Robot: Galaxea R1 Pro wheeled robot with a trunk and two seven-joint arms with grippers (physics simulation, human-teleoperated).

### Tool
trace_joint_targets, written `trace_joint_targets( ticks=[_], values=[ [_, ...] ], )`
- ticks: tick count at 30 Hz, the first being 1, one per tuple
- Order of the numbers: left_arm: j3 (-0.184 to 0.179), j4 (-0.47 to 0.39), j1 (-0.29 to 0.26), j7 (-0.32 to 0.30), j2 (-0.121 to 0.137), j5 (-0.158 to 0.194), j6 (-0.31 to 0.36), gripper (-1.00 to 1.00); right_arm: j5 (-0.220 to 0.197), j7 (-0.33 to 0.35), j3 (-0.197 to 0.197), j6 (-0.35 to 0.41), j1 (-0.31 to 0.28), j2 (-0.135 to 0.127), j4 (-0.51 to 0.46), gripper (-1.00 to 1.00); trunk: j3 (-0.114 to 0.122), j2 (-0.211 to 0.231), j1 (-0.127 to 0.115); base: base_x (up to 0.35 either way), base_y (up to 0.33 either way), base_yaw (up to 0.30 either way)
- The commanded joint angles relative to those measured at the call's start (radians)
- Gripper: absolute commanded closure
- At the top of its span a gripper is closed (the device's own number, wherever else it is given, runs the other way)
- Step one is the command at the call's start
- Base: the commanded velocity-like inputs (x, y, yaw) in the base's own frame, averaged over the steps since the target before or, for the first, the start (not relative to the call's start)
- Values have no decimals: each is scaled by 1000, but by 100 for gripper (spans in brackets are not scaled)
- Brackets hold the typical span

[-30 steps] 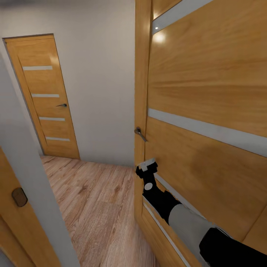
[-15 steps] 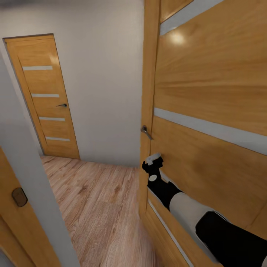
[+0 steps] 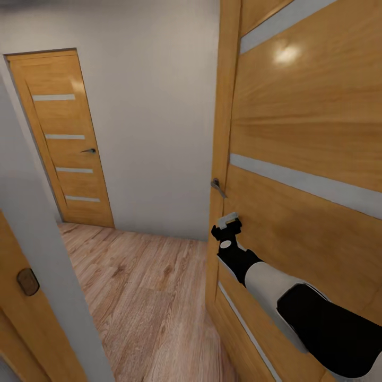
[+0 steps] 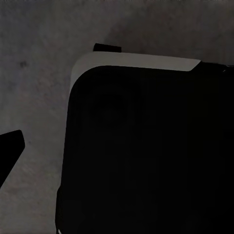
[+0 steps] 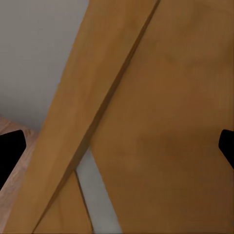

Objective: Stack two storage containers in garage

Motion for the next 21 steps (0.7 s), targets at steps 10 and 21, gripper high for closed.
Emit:
trace_joint_targets(
  ticks=[10,21],
  values=[
    [1,1,0,-2,0,7,-2,-100,-10,-4,-20,-3,-4,0,10,-100,-1,0,0,69,0,0],
    [1,2,0,-2,0,7,-2,-100,-8,-4,-19,-16,-4,0,10,-100,-1,0,0,22,-41,0]
  ],
)
